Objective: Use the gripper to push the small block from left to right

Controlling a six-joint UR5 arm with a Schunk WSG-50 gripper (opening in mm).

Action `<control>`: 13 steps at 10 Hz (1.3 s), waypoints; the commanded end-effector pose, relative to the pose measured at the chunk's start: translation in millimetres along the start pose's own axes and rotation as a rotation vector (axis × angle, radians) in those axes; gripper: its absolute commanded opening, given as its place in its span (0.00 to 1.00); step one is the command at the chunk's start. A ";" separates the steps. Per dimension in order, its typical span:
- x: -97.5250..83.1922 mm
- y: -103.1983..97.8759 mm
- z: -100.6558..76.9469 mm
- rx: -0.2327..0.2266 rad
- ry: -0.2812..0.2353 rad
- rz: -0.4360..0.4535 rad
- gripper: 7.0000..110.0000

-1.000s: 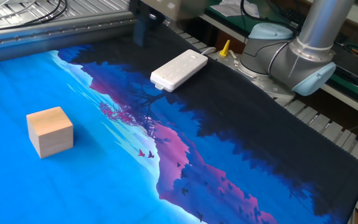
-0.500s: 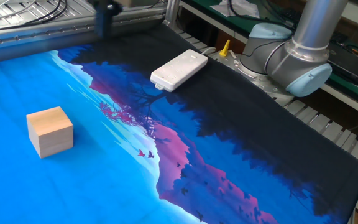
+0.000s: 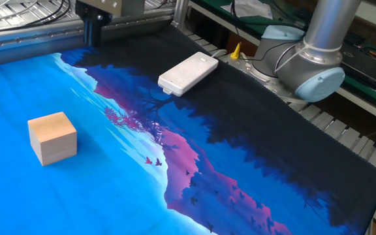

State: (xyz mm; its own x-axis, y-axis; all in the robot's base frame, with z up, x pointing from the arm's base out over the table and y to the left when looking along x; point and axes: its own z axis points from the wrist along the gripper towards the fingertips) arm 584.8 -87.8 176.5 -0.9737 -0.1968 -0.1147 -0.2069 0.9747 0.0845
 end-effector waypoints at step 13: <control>-1.7 -45.7 33.8 0.059 0.045 -0.041 0.00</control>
State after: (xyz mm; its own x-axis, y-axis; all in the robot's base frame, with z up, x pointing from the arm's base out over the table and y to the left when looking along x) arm 574.0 -123.5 151.8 -0.9756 -0.2187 -0.0203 -0.2192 0.9752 0.0291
